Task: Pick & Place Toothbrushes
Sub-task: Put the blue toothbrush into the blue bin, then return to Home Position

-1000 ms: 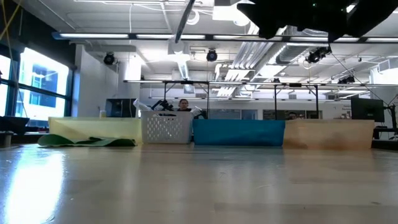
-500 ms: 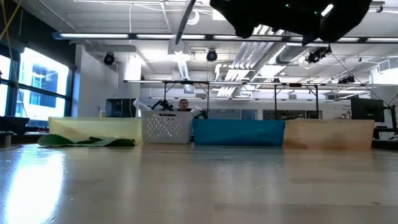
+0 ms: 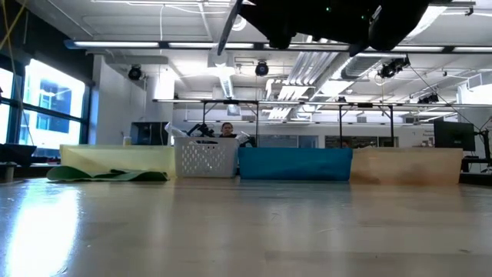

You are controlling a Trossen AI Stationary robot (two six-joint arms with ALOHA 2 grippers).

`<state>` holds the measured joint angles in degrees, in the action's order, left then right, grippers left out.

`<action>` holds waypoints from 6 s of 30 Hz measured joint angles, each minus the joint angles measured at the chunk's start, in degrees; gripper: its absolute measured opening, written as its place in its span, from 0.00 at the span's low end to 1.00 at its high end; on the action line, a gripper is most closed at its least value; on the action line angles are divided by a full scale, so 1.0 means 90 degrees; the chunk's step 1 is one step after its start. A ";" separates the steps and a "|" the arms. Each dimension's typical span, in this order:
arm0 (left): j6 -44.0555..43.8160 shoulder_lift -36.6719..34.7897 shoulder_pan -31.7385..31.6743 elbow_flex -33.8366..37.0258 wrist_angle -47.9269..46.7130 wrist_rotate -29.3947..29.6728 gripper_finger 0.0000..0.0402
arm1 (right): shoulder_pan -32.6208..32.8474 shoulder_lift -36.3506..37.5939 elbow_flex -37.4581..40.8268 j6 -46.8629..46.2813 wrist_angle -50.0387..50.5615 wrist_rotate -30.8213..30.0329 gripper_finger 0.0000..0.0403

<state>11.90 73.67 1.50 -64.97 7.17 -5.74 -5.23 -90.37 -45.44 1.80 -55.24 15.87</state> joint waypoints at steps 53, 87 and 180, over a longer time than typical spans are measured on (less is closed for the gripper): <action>0.0197 -0.0007 0.0002 -0.0002 -0.0045 0.0080 0.26 | 0.0250 -0.0012 -0.0033 0.0415 -0.0003 -0.0061 0.02; 0.0364 -0.1295 0.0001 -0.0005 -0.2518 0.1339 0.48 | 0.0103 0.0483 -0.0033 0.1884 0.1635 -0.2560 0.02; 0.0543 -0.1185 0.0002 0.0000 -0.3687 0.2934 0.34 | -0.2236 0.1429 -0.1102 0.0942 0.7587 -0.1361 0.01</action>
<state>16.79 63.01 1.51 -64.97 -26.01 20.67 -25.36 -77.51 -55.35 10.28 13.04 3.62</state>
